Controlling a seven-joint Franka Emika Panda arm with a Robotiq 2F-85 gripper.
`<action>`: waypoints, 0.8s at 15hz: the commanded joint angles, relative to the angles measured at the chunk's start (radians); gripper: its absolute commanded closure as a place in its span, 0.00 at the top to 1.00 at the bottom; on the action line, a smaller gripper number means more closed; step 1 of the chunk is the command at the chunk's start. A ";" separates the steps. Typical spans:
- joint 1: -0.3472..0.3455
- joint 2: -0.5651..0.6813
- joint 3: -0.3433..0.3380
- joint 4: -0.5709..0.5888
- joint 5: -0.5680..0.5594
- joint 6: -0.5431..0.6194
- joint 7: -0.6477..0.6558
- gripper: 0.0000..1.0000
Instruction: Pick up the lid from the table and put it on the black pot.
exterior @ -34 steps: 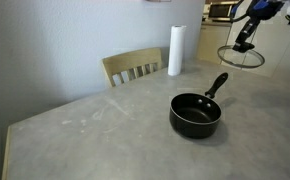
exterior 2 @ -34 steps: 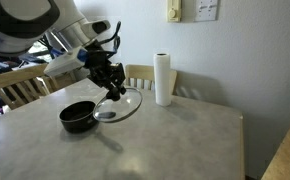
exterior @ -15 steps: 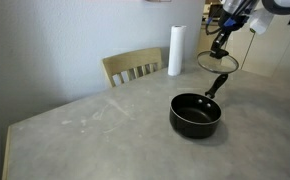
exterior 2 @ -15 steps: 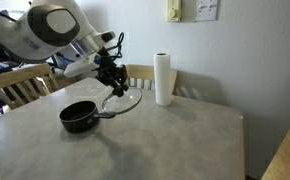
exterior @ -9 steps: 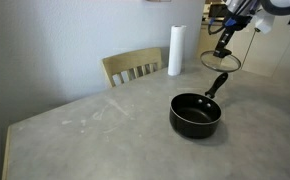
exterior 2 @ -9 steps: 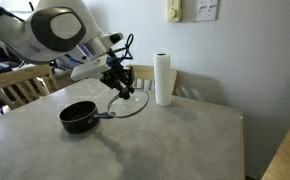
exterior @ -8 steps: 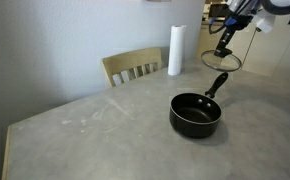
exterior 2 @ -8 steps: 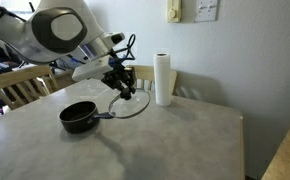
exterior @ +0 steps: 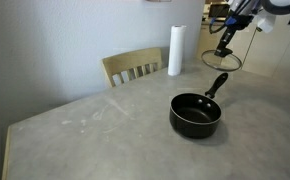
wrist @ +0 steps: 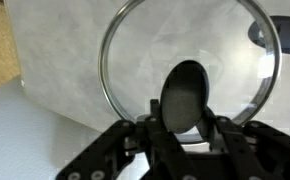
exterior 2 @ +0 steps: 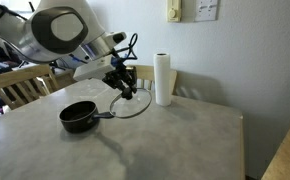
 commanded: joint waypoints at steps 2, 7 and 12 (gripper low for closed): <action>-0.001 -0.001 0.001 0.001 0.003 -0.002 -0.004 0.37; -0.009 -0.027 0.026 -0.002 0.038 -0.022 -0.047 0.12; 0.001 -0.052 0.086 -0.001 0.105 -0.044 -0.115 0.12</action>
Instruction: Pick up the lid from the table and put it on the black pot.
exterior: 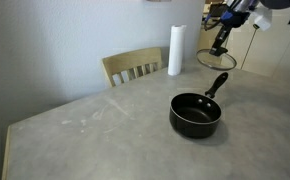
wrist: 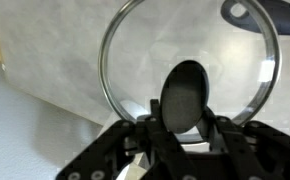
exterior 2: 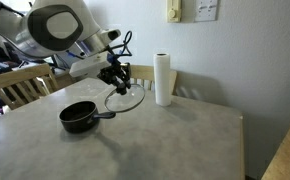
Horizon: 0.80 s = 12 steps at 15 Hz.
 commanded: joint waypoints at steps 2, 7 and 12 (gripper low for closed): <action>0.011 -0.044 0.055 -0.002 0.049 -0.059 -0.061 0.12; 0.064 -0.064 0.087 0.003 0.030 -0.128 -0.026 0.12; 0.134 -0.063 0.110 0.016 0.004 -0.189 0.047 0.12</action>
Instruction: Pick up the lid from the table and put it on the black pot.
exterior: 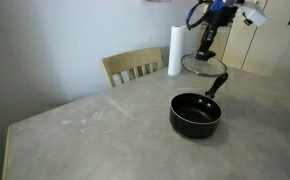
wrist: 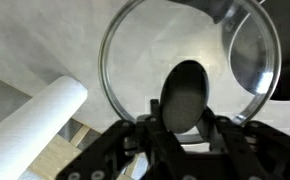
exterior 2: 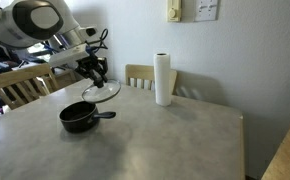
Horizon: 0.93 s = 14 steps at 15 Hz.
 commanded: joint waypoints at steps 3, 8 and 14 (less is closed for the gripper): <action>0.066 -0.007 0.019 0.007 -0.026 -0.057 0.107 0.12; 0.107 0.011 0.021 -0.002 -0.039 -0.084 0.227 0.12; 0.131 0.050 0.032 -0.001 -0.013 -0.117 0.311 0.12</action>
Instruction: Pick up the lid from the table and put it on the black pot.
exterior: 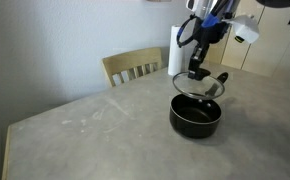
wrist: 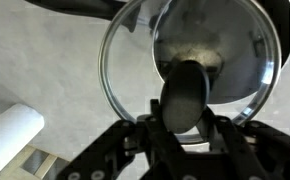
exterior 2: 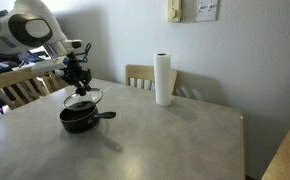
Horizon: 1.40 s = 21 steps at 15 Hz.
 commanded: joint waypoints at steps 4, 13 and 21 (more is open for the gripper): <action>0.027 0.033 0.023 0.009 0.017 -0.040 0.072 0.12; 0.038 0.080 0.019 0.010 0.016 -0.006 0.106 0.12; 0.034 0.128 0.018 0.039 0.032 0.018 0.095 0.12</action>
